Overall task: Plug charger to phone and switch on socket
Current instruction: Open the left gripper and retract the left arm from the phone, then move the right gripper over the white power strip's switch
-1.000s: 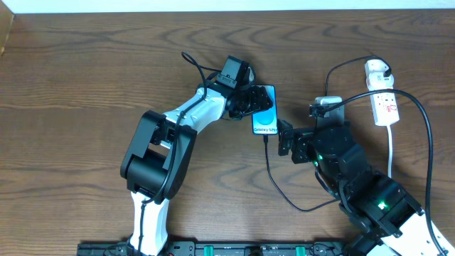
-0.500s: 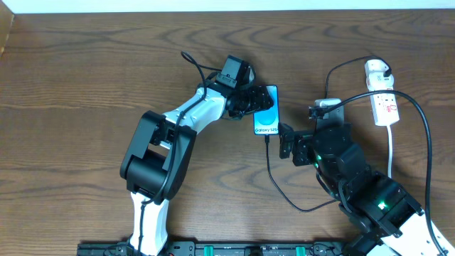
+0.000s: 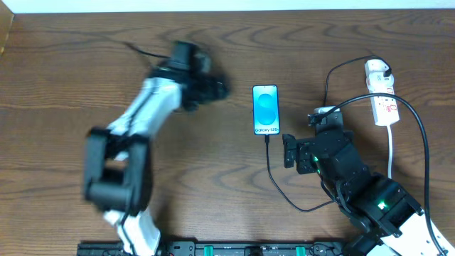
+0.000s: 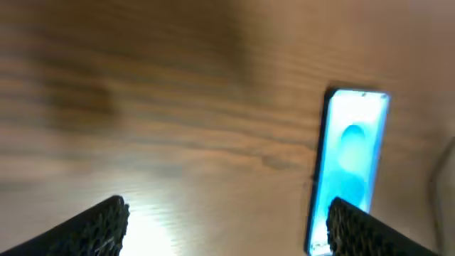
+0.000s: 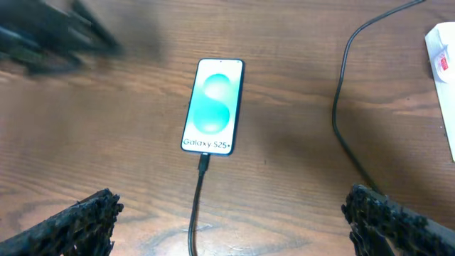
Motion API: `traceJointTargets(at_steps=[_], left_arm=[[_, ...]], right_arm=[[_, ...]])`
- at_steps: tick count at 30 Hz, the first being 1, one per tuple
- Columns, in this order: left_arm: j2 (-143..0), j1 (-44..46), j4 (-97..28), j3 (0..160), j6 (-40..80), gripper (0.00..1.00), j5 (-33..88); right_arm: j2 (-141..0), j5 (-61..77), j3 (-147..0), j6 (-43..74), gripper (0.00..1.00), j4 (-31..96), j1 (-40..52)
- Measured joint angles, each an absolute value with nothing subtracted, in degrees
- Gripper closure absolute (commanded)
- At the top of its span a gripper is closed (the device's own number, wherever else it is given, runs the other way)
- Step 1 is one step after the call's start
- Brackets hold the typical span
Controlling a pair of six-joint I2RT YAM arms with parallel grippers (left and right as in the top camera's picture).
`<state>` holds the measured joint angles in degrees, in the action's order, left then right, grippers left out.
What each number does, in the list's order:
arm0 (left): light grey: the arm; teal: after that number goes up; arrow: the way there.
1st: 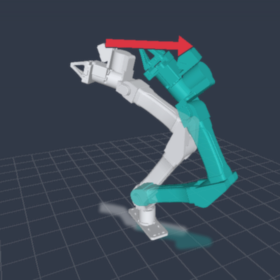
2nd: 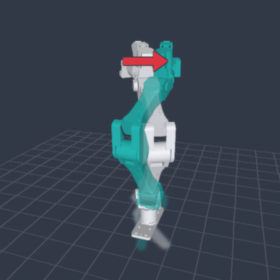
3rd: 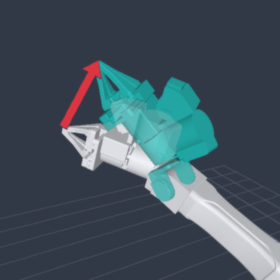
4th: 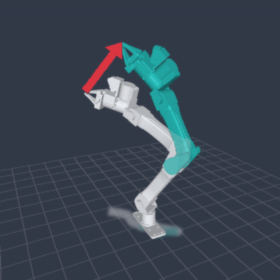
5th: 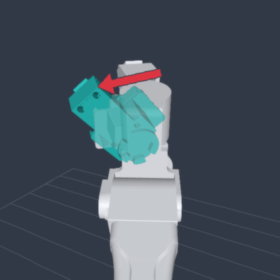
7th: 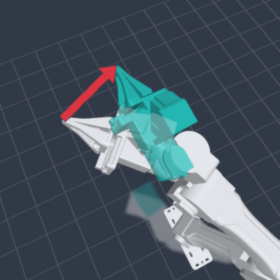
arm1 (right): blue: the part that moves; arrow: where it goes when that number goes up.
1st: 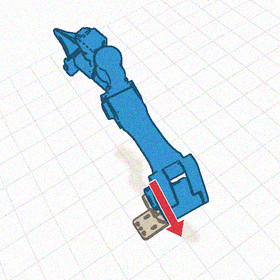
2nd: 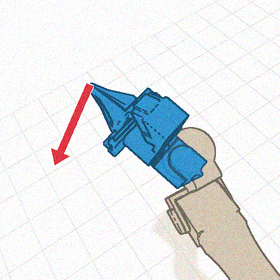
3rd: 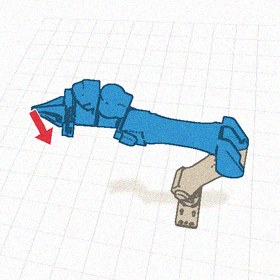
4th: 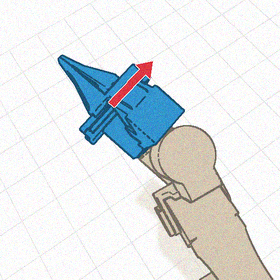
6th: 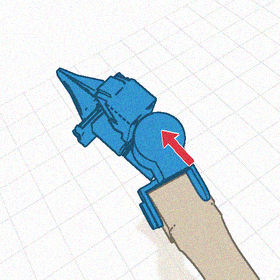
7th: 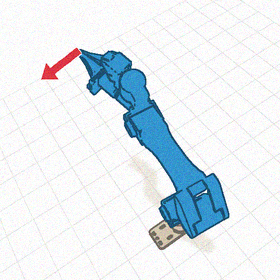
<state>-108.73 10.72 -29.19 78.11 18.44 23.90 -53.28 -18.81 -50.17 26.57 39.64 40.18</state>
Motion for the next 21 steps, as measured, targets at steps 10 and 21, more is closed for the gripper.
traceJointTargets(at_steps=[10, 21], left_arm=[[-73.36, -3.68, -49.74, 78.67, 15.99, 0.11, 23.03], [-48.23, -4.49, -66.92, 76.01, 11.53, 0.1, 16.82]], right_arm=[[-60.31, -18.81, -50.17, 26.57, 0.01, 33.43, 40.18], [-71.0, -15.09, -50.19, 27.77, 0.01, 26.11, 40.18]])
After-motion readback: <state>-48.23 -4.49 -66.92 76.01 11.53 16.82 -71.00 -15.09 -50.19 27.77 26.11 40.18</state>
